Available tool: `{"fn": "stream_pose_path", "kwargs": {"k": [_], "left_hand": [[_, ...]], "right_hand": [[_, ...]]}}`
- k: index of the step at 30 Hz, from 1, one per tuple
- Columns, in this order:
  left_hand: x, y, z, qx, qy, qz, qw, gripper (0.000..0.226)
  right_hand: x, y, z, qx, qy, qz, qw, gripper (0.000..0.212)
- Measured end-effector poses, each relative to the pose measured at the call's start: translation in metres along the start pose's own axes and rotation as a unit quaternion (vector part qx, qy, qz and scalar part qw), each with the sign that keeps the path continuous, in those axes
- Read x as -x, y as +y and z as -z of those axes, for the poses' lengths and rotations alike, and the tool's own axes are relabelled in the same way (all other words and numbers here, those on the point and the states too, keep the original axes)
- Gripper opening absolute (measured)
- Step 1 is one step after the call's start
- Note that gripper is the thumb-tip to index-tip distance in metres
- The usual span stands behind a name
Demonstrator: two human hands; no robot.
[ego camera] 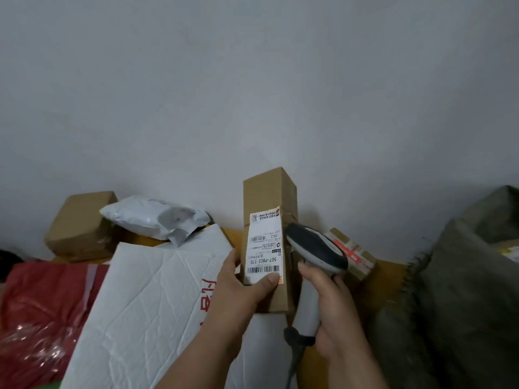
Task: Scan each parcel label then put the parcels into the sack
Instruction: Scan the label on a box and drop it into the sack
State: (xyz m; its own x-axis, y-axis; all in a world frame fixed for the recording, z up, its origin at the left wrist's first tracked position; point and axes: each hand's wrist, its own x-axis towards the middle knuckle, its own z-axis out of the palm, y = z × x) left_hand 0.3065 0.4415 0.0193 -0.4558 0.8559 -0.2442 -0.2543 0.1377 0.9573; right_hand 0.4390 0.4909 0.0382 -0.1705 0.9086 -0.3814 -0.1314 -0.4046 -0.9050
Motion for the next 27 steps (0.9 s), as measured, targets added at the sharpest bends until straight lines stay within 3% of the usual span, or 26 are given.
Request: {"fn": "stream_pose_path", "kwargs": {"k": [3,8,11,14,17,20,24,27], "left_hand": [[0.029,0.011,0.025,0.010,0.001,-0.017,1.000,0.038],[0.077,0.034,0.071,0.065,0.017,-0.051,0.996,0.040],[0.105,0.047,0.105,0.102,-0.040,-0.049,0.993,0.051],[0.132,0.064,0.150,0.107,-0.126,-0.033,0.986,0.061],[0.160,0.073,0.203,0.105,-0.148,-0.026,0.983,0.076],[0.184,0.083,0.254,0.113,-0.151,-0.030,0.982,0.104],[0.207,0.093,0.302,0.118,-0.125,-0.051,0.984,0.119],[0.219,0.098,0.325,0.089,-0.050,-0.091,0.991,0.124]], "right_hand": [[0.032,-0.001,-0.011,-0.008,-0.023,0.008,1.000,0.061],[0.092,0.000,-0.036,-0.064,-0.082,0.000,0.995,0.045],[0.130,0.001,-0.058,-0.070,-0.105,0.021,0.992,0.035],[0.164,0.008,-0.087,-0.096,-0.106,0.027,0.989,0.051],[0.197,0.020,-0.123,-0.103,-0.127,0.031,0.986,0.058],[0.228,0.032,-0.161,-0.107,-0.137,0.024,0.984,0.058],[0.259,0.043,-0.193,-0.040,-0.094,0.094,0.990,0.010],[0.272,0.043,-0.205,-0.002,-0.085,0.140,0.987,0.009]]}}
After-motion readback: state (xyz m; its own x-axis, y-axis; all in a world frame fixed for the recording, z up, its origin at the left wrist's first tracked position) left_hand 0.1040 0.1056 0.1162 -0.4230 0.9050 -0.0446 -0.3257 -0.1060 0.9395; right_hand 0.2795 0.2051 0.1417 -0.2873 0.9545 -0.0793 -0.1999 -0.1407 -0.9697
